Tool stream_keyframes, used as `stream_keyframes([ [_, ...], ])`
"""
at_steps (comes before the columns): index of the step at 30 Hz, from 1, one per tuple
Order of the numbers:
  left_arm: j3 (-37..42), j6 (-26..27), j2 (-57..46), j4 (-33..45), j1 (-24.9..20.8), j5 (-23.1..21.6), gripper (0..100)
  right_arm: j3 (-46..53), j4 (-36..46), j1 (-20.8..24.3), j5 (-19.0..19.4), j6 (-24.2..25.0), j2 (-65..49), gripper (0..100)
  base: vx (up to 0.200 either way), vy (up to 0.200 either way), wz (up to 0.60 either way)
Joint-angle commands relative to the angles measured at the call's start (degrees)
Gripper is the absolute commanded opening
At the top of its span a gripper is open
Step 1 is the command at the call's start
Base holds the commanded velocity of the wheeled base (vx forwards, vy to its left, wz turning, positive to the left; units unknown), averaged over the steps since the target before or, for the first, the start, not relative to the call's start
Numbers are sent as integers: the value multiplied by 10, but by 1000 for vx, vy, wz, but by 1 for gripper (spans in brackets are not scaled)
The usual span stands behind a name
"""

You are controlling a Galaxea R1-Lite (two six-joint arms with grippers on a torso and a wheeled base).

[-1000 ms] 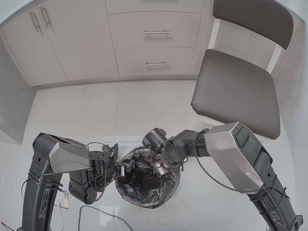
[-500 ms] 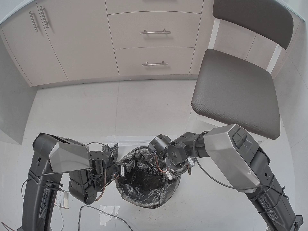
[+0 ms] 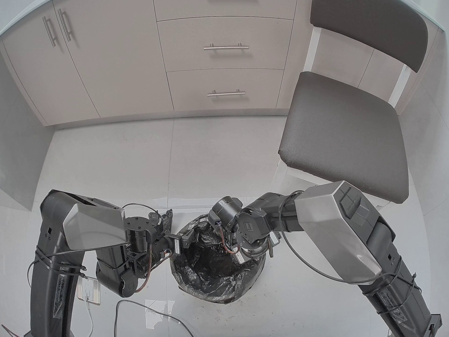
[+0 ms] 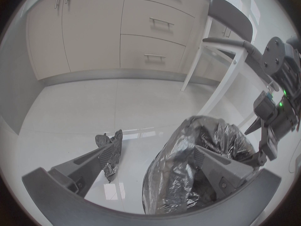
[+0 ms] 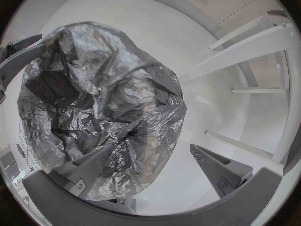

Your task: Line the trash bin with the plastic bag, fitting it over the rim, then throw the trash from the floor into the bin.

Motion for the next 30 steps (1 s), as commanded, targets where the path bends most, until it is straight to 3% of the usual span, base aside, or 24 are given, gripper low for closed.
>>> stream_keyframes([
  [1, 26, -12, -77, 0, -3, 0, 100, 0, 2, 22, 7, 10, -32, 100, 0, 0, 0],
  [8, 64, -16, -174, 0, -4, -3, 100, 0, 32, 37, 7, 12, -68, 100, 0, 0, 0],
  [17, 176, -25, -349, 0, -5, -6, 100, 0, 105, 68, -12, 18, -190, 100, 0, 0, 0],
  [24, 244, -20, -439, 4, -2, -5, 100, 0, 146, 56, -23, 27, -271, 100, 0, 0, 0],
  [27, 261, -19, -455, 5, 23, -5, 100, 0, 200, 35, -66, 51, -308, 100, 0, 0, 0],
  [30, 261, -17, -447, 8, 46, -6, 100, 0, 240, 26, -75, 76, -318, 100, 0, 0, 0],
])
